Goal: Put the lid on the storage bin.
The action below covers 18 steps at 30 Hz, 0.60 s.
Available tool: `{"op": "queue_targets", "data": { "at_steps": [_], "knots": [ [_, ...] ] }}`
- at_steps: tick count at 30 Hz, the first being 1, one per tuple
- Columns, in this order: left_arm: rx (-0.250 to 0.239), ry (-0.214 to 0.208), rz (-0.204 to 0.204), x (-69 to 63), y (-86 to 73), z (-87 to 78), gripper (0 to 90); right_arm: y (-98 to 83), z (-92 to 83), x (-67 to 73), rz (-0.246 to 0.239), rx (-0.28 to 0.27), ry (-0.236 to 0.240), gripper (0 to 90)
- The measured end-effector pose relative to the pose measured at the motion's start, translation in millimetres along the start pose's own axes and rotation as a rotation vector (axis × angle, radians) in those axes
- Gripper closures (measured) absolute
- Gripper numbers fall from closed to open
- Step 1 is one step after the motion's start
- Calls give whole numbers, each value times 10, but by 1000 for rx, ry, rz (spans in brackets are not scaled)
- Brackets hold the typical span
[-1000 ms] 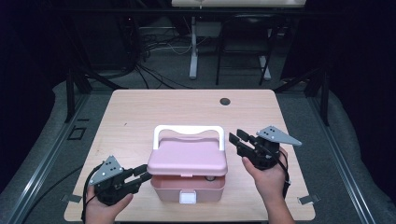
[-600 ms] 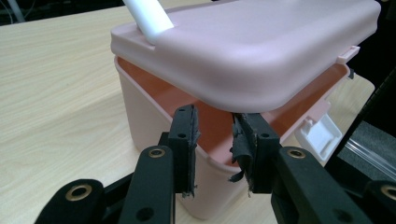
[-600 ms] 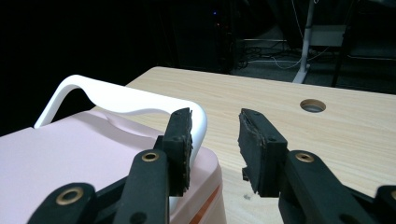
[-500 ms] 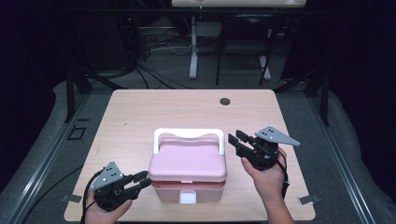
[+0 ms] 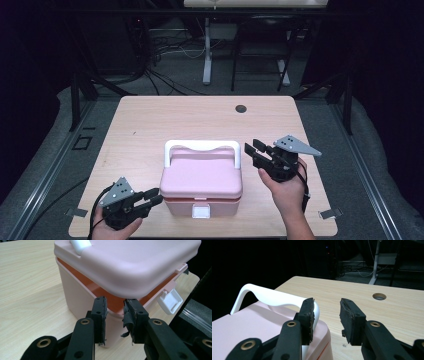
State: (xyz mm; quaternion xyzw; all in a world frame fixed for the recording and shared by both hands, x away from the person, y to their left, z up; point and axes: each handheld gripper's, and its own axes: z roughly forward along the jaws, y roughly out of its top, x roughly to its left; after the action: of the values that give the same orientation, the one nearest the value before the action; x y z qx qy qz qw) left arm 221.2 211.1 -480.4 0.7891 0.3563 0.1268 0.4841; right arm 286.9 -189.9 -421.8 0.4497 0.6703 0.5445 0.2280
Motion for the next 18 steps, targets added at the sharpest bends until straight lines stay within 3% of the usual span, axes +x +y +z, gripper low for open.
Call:
{"op": "queue_targets", "data": {
  "at_steps": [18],
  "knots": [
    [4, -8, -11, 3, -63, 5, 700, -20, 23, -5, 2, 8, -1, 631]
  ]
}}
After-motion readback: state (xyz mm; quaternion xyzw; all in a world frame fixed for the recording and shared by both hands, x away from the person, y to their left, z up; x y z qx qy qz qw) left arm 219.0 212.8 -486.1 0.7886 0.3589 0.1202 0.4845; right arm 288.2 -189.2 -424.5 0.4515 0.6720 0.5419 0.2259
